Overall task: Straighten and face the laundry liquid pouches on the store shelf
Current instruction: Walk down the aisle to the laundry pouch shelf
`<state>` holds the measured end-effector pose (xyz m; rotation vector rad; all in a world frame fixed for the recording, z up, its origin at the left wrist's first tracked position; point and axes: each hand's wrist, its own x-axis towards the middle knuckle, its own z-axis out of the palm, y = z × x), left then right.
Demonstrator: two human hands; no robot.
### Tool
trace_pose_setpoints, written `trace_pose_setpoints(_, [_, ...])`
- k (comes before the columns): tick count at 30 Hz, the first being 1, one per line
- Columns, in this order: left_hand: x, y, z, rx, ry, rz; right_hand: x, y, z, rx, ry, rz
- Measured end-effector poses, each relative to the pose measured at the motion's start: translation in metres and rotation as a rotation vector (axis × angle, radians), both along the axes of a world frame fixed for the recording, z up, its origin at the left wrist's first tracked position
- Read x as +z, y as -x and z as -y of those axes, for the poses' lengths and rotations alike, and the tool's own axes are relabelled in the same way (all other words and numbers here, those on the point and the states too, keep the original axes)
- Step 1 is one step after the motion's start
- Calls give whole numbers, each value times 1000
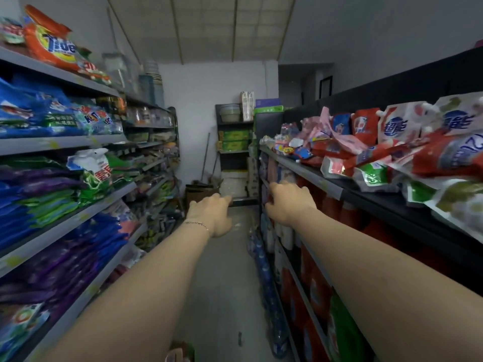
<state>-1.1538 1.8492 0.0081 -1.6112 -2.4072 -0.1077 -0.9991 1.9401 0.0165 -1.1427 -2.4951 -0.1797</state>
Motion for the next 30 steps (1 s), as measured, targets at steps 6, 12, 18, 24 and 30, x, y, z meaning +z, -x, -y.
trace_pose_setpoints(6, [-11,59,-60,33,1,7,-10,55,-64,21,8,15])
trace_pose_setpoints(12, [-20,127,-136,20,0,26,-13,122,-137,27,2,5])
trace_pose_setpoints(18, [-5,209,-213,4,-41,22,8,198,-216,6,12,-9])
trace_pose_setpoints(24, [2,281,-285,-9,-54,25,22,279,-277,43,-22,-29])
trace_pose_setpoints(30, [-8,329,-349,-7,-22,34,14,335,-334,69,-35,-5])
